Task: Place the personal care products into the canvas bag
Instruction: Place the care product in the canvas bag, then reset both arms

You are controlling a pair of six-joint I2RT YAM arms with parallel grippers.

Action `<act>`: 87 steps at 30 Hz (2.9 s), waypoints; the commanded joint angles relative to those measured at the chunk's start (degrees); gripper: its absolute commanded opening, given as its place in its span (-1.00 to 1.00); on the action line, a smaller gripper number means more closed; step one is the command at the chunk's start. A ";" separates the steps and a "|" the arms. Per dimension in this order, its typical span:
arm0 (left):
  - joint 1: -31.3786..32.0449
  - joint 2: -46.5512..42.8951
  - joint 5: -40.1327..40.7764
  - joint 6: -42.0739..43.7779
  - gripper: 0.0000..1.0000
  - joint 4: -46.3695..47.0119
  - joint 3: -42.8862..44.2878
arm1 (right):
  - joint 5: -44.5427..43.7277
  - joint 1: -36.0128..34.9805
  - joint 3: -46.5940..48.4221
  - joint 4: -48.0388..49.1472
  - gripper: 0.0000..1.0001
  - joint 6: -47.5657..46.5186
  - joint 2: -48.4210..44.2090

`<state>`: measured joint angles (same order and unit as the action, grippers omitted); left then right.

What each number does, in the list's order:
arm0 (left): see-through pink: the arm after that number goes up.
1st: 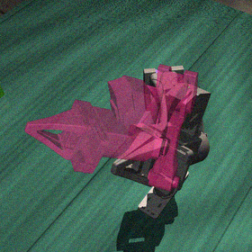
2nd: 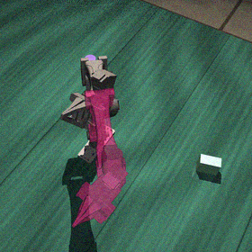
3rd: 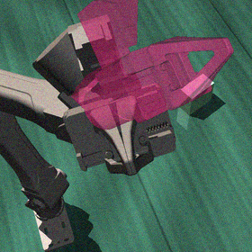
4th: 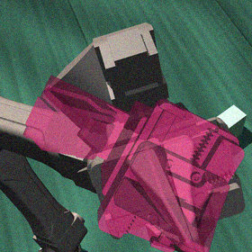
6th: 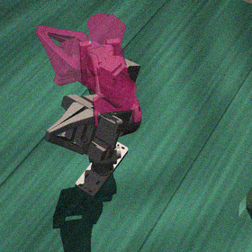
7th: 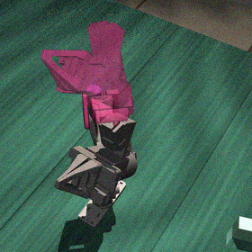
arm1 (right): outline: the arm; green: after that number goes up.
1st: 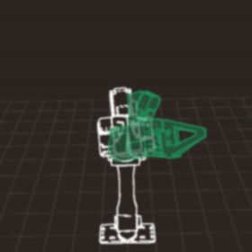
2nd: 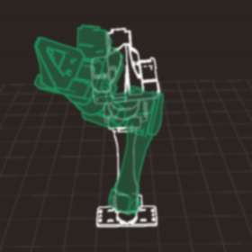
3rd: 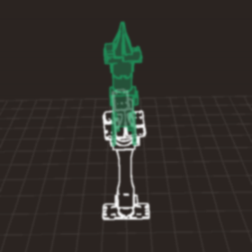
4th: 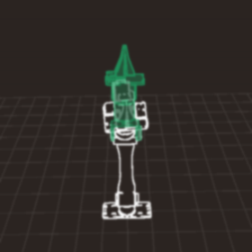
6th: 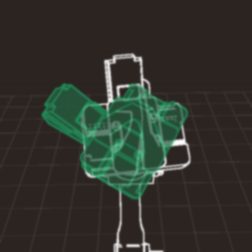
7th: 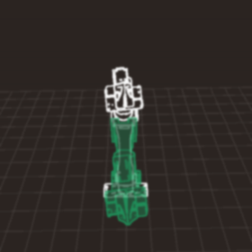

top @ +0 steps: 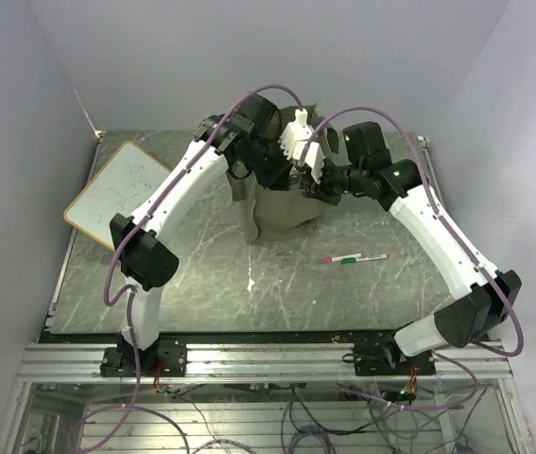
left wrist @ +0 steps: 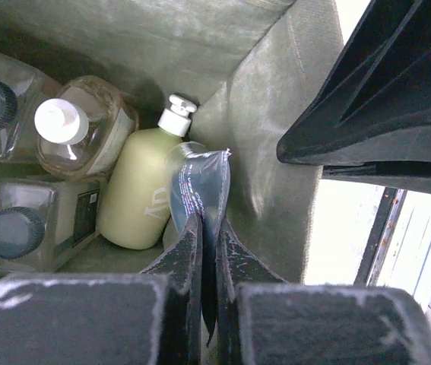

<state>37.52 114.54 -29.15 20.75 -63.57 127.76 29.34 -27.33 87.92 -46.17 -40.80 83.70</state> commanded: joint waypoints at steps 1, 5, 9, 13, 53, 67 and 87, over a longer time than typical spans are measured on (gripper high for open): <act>0.09 -2.18 -6.69 2.22 -0.86 -4.35 2.29 | 3.67 -0.44 6.30 1.99 -1.00 2.69 -1.36; 0.09 -1.40 -8.02 3.82 -0.86 -6.99 3.50 | 4.18 -0.44 8.00 3.72 -1.00 3.34 -1.79; 0.09 -0.69 -9.80 3.67 -0.86 -7.37 2.48 | 4.85 -0.44 9.78 3.77 -1.00 2.95 -1.37; 0.10 0.18 -10.74 3.40 -0.87 -6.51 0.88 | 5.26 -0.44 10.83 3.52 -1.00 2.55 -1.19; -1.02 -5.12 -7.08 2.79 0.24 5.08 -4.67 | -2.26 0.42 3.74 2.88 -0.39 6.00 -8.85; -12.47 -16.32 7.80 -2.95 0.47 11.93 -6.28 | -18.30 15.63 -3.79 19.01 -0.16 31.75 -13.49; -24.72 -31.58 39.84 -10.20 0.99 23.53 -25.32 | -24.55 21.79 -7.89 28.68 0.99 34.09 -10.87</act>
<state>13.76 87.99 4.19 11.57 -46.17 106.98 3.20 -6.26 81.56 -20.80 -6.63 72.97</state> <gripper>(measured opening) 0.889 0.927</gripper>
